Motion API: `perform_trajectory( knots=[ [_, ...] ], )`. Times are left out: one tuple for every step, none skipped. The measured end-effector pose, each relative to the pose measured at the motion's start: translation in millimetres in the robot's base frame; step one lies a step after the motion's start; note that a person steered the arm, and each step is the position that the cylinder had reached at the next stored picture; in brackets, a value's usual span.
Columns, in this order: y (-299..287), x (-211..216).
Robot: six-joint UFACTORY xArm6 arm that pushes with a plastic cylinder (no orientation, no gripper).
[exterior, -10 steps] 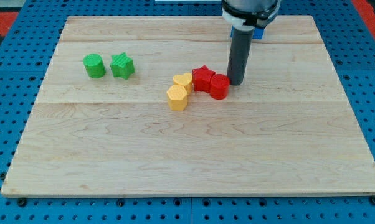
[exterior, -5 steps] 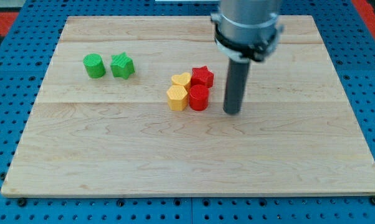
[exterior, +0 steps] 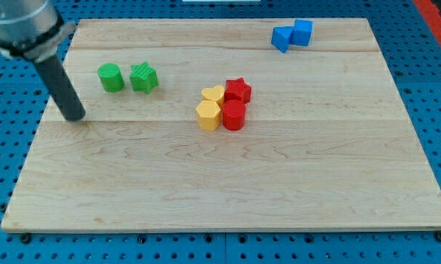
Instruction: Slide green star closer to the blue triangle
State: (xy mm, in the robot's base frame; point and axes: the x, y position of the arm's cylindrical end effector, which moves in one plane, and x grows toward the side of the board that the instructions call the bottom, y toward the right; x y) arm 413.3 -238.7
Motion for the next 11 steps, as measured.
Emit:
perform_trajectory(
  knots=[
    [-8, -37],
    [51, -46],
    [127, -46],
    [175, -51],
    [167, -84],
    [145, -87],
    [131, -116],
    [162, -144],
    [181, -140],
    [160, -135],
    [151, -142]
  ],
)
